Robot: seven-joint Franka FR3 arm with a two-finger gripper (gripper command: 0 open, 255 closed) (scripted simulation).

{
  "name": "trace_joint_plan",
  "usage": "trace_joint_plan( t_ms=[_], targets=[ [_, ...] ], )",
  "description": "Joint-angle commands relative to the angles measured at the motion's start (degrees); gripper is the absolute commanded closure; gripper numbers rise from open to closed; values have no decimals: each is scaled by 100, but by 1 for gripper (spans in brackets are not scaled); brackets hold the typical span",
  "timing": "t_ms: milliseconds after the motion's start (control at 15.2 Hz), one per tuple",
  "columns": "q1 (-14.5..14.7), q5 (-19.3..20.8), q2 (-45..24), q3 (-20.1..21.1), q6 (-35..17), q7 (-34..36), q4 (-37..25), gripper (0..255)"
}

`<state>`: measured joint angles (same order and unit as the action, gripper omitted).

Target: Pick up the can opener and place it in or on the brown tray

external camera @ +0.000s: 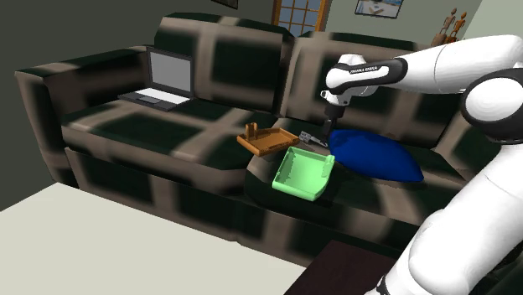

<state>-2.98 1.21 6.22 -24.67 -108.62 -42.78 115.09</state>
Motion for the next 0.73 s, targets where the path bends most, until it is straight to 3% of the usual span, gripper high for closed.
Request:
trace_joint_plan(
  t_ms=[0,330,660],
  targets=[
    [-53,-211,-393,-134,-143,-334,-266,0],
    [-331,-915,-1542,-321,-208,-1145,-1308,0],
    [-839,-1628,-2756,-282,-17,-1797,-2646,0]
  ],
)
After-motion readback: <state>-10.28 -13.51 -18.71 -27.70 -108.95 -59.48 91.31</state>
